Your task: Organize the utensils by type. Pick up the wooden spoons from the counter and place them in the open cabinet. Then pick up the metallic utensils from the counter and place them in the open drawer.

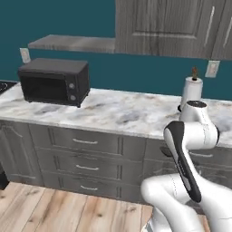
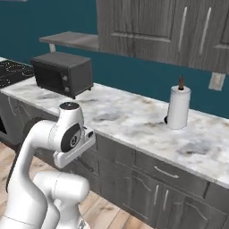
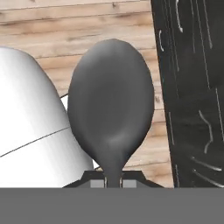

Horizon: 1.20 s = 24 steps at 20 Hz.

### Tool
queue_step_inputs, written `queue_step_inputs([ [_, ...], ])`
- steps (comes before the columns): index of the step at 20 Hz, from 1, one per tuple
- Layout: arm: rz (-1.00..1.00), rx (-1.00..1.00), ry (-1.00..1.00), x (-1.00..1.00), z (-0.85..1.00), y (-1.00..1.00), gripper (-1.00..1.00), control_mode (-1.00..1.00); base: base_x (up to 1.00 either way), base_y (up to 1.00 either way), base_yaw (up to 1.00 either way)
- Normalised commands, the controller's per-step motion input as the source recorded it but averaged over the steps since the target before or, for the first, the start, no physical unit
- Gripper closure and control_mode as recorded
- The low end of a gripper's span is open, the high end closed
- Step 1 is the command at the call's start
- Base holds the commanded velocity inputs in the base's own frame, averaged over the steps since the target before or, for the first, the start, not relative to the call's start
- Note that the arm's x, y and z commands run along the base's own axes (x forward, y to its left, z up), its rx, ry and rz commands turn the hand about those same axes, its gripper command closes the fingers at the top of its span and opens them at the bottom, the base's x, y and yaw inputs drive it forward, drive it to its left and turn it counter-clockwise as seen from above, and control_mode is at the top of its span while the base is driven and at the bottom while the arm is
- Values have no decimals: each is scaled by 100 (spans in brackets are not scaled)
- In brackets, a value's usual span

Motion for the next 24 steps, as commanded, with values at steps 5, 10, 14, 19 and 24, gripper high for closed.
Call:
queue_step_inputs([
  [5,0,0,0,0,0,0,100,100,-45,-3,100],
  [10,0,0,0,0,0,0,100,100,-39,-1,100],
  [14,0,0,0,0,0,0,100,100,-36,2,100],
  [19,0,0,0,0,0,0,100,100,-21,23,100],
  [24,0,0,0,0,0,0,100,100,39,45,54],
])
